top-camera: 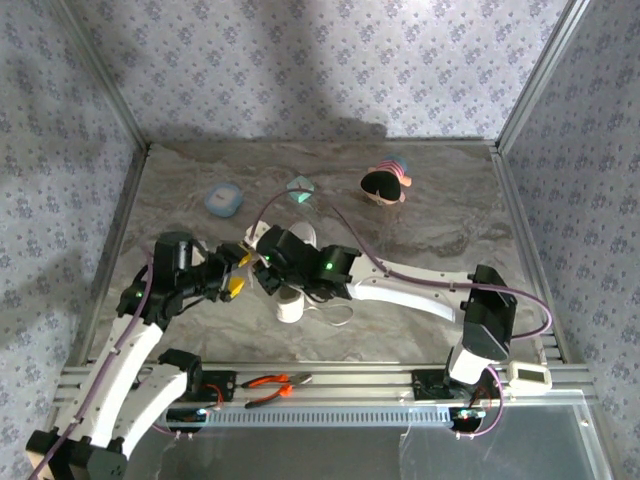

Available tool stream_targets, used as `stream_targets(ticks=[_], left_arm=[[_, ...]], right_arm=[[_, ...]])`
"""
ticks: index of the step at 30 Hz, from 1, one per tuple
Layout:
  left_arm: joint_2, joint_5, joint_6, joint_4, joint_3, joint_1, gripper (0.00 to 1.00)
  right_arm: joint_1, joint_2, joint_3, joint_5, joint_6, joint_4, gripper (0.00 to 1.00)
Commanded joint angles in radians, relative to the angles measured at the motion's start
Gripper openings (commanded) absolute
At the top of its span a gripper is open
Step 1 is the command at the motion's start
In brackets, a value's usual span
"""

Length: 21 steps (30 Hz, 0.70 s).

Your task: Tie the shoes

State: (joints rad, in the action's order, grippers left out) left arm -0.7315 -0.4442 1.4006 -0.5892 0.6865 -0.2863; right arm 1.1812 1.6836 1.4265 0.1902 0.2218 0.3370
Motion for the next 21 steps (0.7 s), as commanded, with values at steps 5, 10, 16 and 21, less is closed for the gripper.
stream_targets(ticks=[5, 10, 16, 21], left_arm=[[-0.009, -0.003, 0.102, 0.086, -0.03, -0.019, 0.67], [-0.019, -0.011, 0.121, 0.088, -0.034, -0.02, 0.69], [-0.028, -0.002, 0.192, 0.139, -0.038, -0.035, 0.69], [-0.042, 0.002, 0.221, 0.151, -0.037, -0.048, 0.7]], right_arm=[[0.021, 0.01, -0.026, 0.067, 0.025, -0.053, 0.0], [0.024, 0.009, -0.039, 0.139, 0.054, -0.042, 0.0], [0.043, -0.004, -0.082, 0.142, 0.041, -0.123, 0.0], [0.058, 0.014, -0.09, 0.174, 0.05, -0.169, 0.0]])
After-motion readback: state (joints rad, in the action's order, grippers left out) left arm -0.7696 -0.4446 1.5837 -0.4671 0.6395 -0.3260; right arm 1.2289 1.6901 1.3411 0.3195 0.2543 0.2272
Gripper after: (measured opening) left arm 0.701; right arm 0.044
